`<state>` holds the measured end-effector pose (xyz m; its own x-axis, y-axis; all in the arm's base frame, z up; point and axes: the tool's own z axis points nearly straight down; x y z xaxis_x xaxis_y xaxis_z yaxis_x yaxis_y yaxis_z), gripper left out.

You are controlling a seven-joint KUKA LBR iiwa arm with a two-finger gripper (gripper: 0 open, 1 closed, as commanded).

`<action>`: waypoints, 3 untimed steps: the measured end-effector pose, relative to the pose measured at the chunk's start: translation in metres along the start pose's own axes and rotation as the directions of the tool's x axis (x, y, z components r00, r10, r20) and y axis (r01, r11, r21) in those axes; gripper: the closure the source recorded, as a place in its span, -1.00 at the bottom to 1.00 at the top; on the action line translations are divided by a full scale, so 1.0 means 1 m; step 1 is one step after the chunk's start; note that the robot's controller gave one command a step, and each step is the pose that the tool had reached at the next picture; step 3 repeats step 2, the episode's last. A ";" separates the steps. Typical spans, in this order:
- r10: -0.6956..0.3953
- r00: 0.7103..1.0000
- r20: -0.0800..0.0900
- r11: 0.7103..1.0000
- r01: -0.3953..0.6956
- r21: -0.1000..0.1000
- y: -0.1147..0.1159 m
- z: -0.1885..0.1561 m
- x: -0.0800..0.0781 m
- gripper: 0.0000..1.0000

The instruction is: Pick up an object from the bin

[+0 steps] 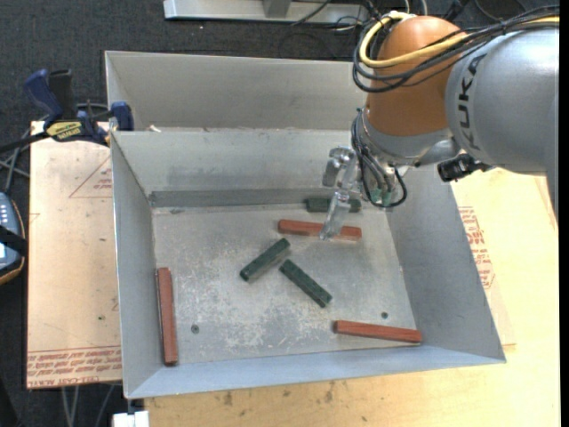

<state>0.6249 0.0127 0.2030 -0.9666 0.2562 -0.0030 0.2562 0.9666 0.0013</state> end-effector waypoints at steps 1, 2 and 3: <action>0.061 0.998 0.005 0.998 -0.061 -0.002 -0.002 0.046 -0.002 -1.00; 0.159 0.987 0.001 0.987 -0.159 -0.002 -0.021 0.115 0.002 -1.00; 0.159 0.987 0.001 0.987 -0.159 -0.002 -0.021 0.115 0.002 -1.00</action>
Offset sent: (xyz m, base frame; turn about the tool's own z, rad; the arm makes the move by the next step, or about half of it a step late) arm -0.0114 -0.0279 -0.1330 0.1823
